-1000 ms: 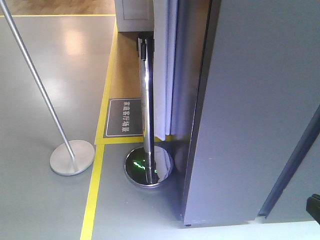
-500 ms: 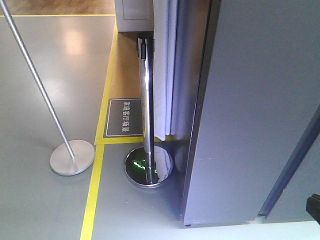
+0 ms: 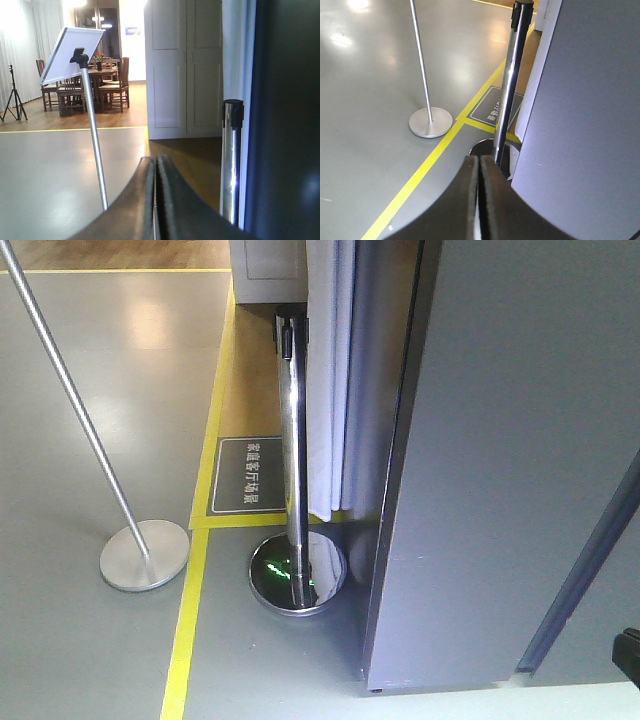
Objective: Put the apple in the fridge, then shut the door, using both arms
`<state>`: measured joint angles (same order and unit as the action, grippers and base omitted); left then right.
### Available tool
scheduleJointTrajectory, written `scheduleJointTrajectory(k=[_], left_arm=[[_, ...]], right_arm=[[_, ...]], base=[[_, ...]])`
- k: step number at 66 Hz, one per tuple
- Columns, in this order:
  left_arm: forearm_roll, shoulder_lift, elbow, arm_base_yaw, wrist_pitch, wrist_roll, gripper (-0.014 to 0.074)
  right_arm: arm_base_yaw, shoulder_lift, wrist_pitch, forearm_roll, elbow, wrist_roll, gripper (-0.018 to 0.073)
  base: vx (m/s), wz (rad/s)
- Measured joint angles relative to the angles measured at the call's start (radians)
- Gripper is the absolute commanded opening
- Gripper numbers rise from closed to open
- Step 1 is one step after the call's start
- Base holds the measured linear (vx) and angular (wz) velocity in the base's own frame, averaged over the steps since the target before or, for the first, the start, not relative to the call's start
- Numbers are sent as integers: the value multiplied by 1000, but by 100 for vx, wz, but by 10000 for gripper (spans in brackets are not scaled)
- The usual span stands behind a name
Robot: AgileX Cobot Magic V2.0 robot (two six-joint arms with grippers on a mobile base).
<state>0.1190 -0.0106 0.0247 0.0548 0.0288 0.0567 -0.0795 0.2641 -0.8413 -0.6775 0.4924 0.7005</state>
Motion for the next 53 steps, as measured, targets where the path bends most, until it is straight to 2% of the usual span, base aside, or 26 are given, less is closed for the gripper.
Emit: scheduleJointTrajectory(k=[30, 43, 47, 53], left_arm=[[0, 0, 0, 0, 0, 0, -7], [0, 0, 0, 0, 0, 0, -7], [0, 0, 0, 0, 0, 0, -7], [0, 0, 0, 0, 0, 0, -7]], right_arm=[[0, 0, 1, 12, -1, 0, -3], [26, 0, 34, 165, -1, -20, -3], [48, 0, 55, 221, -1, -62, -3], [91, 0, 123, 316, -9, -191, -3]], base=[[0, 0], [0, 0], [0, 0], [0, 0]])
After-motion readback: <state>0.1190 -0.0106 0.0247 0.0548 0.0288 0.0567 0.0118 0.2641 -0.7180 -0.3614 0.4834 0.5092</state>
